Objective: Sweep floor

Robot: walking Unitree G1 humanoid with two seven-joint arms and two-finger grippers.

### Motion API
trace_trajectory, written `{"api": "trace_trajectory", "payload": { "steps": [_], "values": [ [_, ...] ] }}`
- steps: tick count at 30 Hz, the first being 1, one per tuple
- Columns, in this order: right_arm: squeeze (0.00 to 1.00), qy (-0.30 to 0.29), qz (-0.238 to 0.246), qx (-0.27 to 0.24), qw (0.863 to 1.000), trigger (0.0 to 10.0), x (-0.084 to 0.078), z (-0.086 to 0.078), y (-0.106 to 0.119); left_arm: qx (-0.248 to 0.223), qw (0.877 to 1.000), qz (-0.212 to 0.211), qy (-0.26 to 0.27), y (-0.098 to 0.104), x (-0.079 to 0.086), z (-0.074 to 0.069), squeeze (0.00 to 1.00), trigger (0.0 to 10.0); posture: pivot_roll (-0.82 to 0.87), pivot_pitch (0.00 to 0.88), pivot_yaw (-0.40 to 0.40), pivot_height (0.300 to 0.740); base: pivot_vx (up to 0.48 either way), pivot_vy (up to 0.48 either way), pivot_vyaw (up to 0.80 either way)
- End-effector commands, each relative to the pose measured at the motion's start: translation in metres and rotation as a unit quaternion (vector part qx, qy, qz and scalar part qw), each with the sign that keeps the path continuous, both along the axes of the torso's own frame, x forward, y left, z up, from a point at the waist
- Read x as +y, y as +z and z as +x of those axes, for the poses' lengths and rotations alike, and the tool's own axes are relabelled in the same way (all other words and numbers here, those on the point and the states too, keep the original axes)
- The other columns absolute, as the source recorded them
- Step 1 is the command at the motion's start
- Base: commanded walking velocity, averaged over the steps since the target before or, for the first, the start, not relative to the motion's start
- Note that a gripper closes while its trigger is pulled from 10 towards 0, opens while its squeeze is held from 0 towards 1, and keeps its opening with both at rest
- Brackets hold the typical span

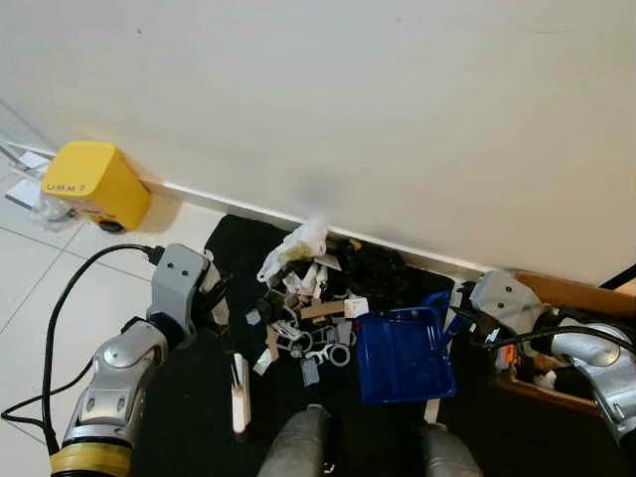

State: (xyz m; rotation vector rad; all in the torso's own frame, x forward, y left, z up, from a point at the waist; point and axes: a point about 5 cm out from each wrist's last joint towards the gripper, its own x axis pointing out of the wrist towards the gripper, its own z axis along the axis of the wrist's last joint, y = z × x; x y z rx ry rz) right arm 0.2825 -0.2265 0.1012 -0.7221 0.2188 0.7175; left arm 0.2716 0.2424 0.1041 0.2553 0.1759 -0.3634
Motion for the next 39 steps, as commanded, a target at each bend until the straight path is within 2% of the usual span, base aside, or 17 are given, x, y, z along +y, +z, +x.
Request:
{"api": "trace_trajectory", "payload": {
  "steps": [1, 3, 5, 7, 10, 12, 14, 15, 16, 17, 18, 20, 24, 27, 30, 33, 39],
  "values": [
    [0.00, -0.096, -0.046, -0.030, 0.994, 10.0, -0.019, 0.005, -0.006, 0.002, 1.000, 0.002, 0.003, -0.004, 0.000, -0.003, 0.00, 10.0, 0.18, 0.214, 0.102, 0.740, 0.000, 0.000, 0.00],
    [0.00, -0.180, 0.027, -0.094, 0.979, 10.0, -0.022, 0.016, 0.006, 0.003, 1.000, 0.001, 0.003, -0.005, -0.001, -0.003, 0.00, 10.0, 0.18, 0.210, 0.099, 0.740, 0.000, 0.000, 0.00],
    [0.00, -0.219, 0.091, -0.124, 0.964, 10.0, -0.023, 0.017, 0.013, 0.003, 1.000, 0.002, 0.004, -0.006, -0.001, -0.004, 0.00, 10.0, 0.18, 0.208, 0.099, 0.740, 0.000, 0.000, 0.00],
    [0.00, -0.211, 0.148, -0.133, 0.957, 10.0, -0.021, 0.013, 0.018, 0.004, 1.000, 0.002, 0.009, -0.006, 0.001, -0.003, 0.00, 10.0, 0.18, 0.208, 0.101, 0.740, 0.000, 0.000, 0.00],
    [0.00, -0.176, 0.192, -0.123, 0.958, 10.0, -0.020, 0.005, 0.022, 0.007, 1.000, 0.003, 0.016, -0.004, 0.008, -0.001, 0.00, 10.0, 0.18, 0.210, 0.105, 0.740, 0.000, 0.000, 0.00],
    [0.00, -0.163, 0.192, -0.119, 0.960, 10.0, -0.021, 0.003, 0.022, 0.009, 1.000, 0.005, 0.020, -0.003, 0.012, -0.001, 0.00, 10.0, 0.18, 0.212, 0.107, 0.740, 0.000, 0.000, 0.00],
    [0.00, -0.124, 0.193, -0.105, 0.968, 10.0, -0.023, -0.003, 0.025, 0.008, 0.999, 0.013, 0.032, 0.003, 0.024, 0.003, 0.00, 10.0, 0.17, 0.215, 0.108, 0.740, 0.000, 0.000, 0.00],
    [0.00, -0.121, 0.214, -0.097, 0.965, 10.0, -0.023, -0.003, 0.028, 0.005, 0.999, 0.019, 0.039, 0.007, 0.032, 0.006, 0.00, 10.0, 0.17, 0.219, 0.109, 0.740, 0.000, 0.000, 0.00],
    [0.00, -0.121, 0.214, -0.097, 0.965, 10.0, -0.023, -0.003, 0.028, 0.005, 0.999, 0.019, 0.039, 0.007, 0.032, 0.006, 0.00, 10.0, 0.17, 0.219, 0.109, 0.740, 0.000, 0.000, 0.00],
    [0.00, -0.119, 0.226, -0.086, 0.963, 10.0, -0.022, -0.003, 0.028, 0.004, 0.999, 0.021, 0.043, 0.009, 0.035, 0.007, 0.00, 10.0, 0.17, 0.219, 0.109, 0.740, 0.000, 0.000, 0.00],
    [0.00, -0.101, 0.223, -0.054, 0.968, 10.0, -0.020, -0.004, 0.021, -0.005, 0.998, 0.027, 0.057, 0.014, 0.042, 0.010, 0.00, 10.0, 0.18, 0.217, 0.104, 0.740, 0.000, 0.000, 0.00],
    [0.00, -0.087, 0.211, -0.033, 0.973, 10.0, -0.019, -0.006, 0.016, -0.012, 0.997, 0.032, 0.065, 0.017, 0.046, 0.012, 0.00, 10.0, 0.18, 0.217, 0.104, 0.740, 0.000, 0.000, 0.00],
    [0.00, -0.060, 0.229, -0.001, 0.971, 10.0, -0.012, -0.007, 0.014, -0.016, 0.996, 0.033, 0.083, 0.019, 0.051, 0.015, 0.00, 10.0, 0.18, 0.212, 0.099, 0.740, 0.000, 0.000, 0.00],
    [0.00, -0.039, 0.218, 0.016, 0.975, 10.0, -0.012, -0.006, 0.016, -0.023, 0.994, 0.038, 0.101, 0.019, 0.056, 0.016, 0.00, 10.0, 0.18, 0.209, 0.095, 0.740, 0.000, 0.000, 0.00],
    [0.00, -0.036, 0.208, 0.016, 0.977, 10.0, -0.015, -0.004, 0.018, -0.024, 0.994, 0.037, 0.100, 0.019, 0.056, 0.017, 0.00, 10.0, 0.18, 0.209, 0.095, 0.740, 0.000, 0.000, 0.00],
    [0.00, -0.049, 0.177, 0.000, 0.983, 10.0, -0.023, 0.002, 0.019, -0.028, 0.994, 0.031, 0.100, 0.018, 0.055, 0.019, 0.00, 10.0, 0.18, 0.208, 0.091, 0.740, 0.000, 0.000, 0.00],
    [0.00, -0.074, 0.178, -0.018, 0.981, 10.0, -0.023, 0.008, 0.015, -0.042, 0.993, 0.028, 0.104, 0.015, 0.051, 0.021, 0.00, 10.0, 0.18, 0.204, 0.090, 0.740, 0.000, 0.000, 0.00]
  ]
}}
